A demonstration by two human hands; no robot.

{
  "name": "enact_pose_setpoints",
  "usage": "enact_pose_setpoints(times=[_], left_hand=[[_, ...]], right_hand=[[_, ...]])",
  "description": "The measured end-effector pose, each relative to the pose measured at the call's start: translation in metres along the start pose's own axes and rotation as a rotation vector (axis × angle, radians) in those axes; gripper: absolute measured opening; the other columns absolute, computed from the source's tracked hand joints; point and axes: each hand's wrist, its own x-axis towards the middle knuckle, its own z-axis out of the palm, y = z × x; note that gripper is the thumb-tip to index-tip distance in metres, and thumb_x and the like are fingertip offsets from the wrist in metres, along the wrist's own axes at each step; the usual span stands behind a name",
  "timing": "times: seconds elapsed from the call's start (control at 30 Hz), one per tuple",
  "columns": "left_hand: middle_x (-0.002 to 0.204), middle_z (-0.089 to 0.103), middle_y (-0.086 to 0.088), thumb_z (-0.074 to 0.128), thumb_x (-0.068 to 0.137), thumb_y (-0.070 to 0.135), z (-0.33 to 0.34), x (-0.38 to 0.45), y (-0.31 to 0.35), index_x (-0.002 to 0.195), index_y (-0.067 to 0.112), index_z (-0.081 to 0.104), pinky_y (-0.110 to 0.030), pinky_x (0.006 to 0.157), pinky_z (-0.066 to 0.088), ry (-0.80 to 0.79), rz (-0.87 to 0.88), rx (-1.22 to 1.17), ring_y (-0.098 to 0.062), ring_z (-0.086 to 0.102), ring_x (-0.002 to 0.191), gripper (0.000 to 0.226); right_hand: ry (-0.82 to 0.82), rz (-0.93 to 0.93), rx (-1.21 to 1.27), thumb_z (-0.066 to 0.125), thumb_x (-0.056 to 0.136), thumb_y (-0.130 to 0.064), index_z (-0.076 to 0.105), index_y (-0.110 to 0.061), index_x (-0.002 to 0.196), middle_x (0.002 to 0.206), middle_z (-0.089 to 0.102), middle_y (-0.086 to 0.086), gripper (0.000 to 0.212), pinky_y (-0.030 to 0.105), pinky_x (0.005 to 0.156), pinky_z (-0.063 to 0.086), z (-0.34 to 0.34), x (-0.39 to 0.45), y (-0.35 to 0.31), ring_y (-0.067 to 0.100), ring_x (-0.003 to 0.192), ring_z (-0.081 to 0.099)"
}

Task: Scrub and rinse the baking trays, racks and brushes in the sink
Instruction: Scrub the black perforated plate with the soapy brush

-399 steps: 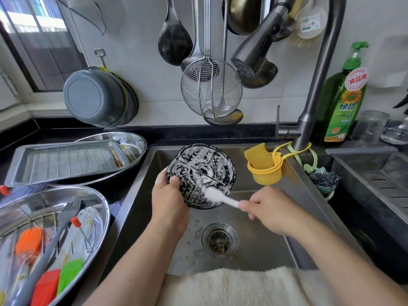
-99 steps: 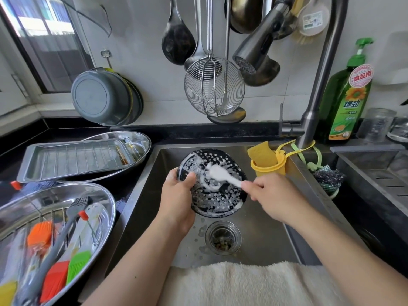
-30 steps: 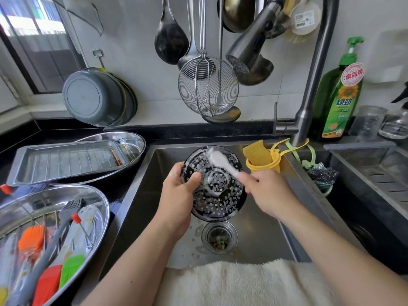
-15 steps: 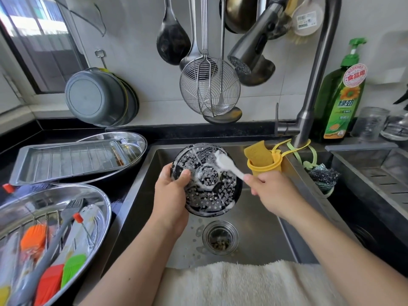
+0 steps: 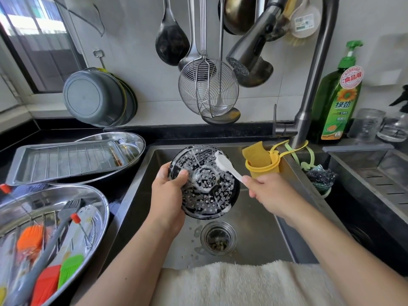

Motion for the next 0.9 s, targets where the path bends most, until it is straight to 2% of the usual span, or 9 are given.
enact_pose_setpoints(times=[0.13,0.3,0.4,0.5,0.6,0.67,0.77,0.9], left_hand=[[0.115,0.076,-0.014,0.052,0.103,-0.001,0.002,-0.002,0.001,0.122,0.012,0.066,-0.062,0.101,0.054,-0.01,-0.01,0.002,-0.037,0.072,0.11,0.027],[0.116,0.076,-0.013,0.053,0.104,0.001,-0.006,0.004,0.002,0.124,0.016,0.064,-0.056,0.093,0.059,0.131,-0.031,-0.141,-0.032,0.075,0.103,0.028],[0.114,0.075,-0.011,0.052,0.104,0.001,-0.009,0.007,0.005,0.113,0.022,0.064,-0.051,0.088,0.061,0.205,-0.029,-0.214,-0.028,0.076,0.1,0.026],[0.115,0.076,-0.013,0.052,0.103,-0.001,-0.005,0.007,0.004,0.122,0.016,0.064,-0.055,0.092,0.059,0.122,-0.003,-0.122,-0.033,0.075,0.104,0.028],[0.113,0.077,-0.015,0.052,0.102,-0.003,0.003,0.001,0.001,0.123,0.01,0.063,-0.053,0.09,0.06,0.007,-0.015,0.016,-0.037,0.074,0.105,0.027],[0.112,0.076,-0.017,0.053,0.102,-0.004,0.004,-0.001,-0.001,0.123,0.009,0.063,-0.052,0.088,0.061,-0.005,-0.016,0.025,-0.037,0.074,0.104,0.026],[0.113,0.077,-0.013,0.052,0.103,-0.001,-0.002,0.003,0.001,0.122,0.013,0.064,-0.054,0.092,0.059,0.092,-0.018,-0.064,-0.035,0.075,0.105,0.027],[0.116,0.075,-0.011,0.051,0.105,0.001,-0.01,0.01,0.005,0.111,0.022,0.064,-0.05,0.09,0.059,0.234,-0.014,-0.196,-0.031,0.073,0.106,0.025]], right_hand=[[0.104,0.028,0.058,0.053,0.102,-0.046,0.063,-0.014,0.065,0.055,0.048,-0.001,0.05,0.032,0.058,0.034,-0.008,0.003,0.0,0.022,0.059,0.048],[-0.009,0.067,0.016,0.055,0.1,-0.05,0.066,-0.012,0.068,0.064,0.055,0.004,0.05,0.033,0.067,0.042,-0.004,0.002,0.003,0.023,0.066,0.054],[-0.09,0.119,0.0,0.055,0.1,-0.051,0.066,-0.012,0.069,0.062,0.054,0.002,0.051,0.032,0.063,0.039,-0.002,0.003,0.005,0.021,0.063,0.051],[-0.085,0.147,0.0,0.054,0.101,-0.05,0.066,-0.01,0.071,0.062,0.053,0.002,0.051,0.029,0.055,0.032,-0.004,0.002,0.005,0.019,0.058,0.046],[-0.012,0.139,0.036,0.053,0.102,-0.049,0.065,-0.009,0.073,0.061,0.051,0.003,0.051,0.03,0.056,0.034,-0.009,0.004,0.003,0.019,0.056,0.044],[0.001,0.134,0.049,0.052,0.102,-0.049,0.065,-0.01,0.072,0.059,0.05,0.003,0.051,0.031,0.058,0.036,-0.009,0.005,0.002,0.02,0.057,0.045],[-0.044,0.131,0.028,0.054,0.101,-0.05,0.065,-0.011,0.07,0.061,0.053,0.002,0.051,0.034,0.069,0.042,-0.005,0.005,0.005,0.022,0.064,0.051],[-0.154,0.154,-0.046,0.055,0.099,-0.051,0.065,-0.014,0.068,0.061,0.053,0.002,0.049,0.03,0.06,0.036,0.001,0.001,0.005,0.02,0.059,0.048]])
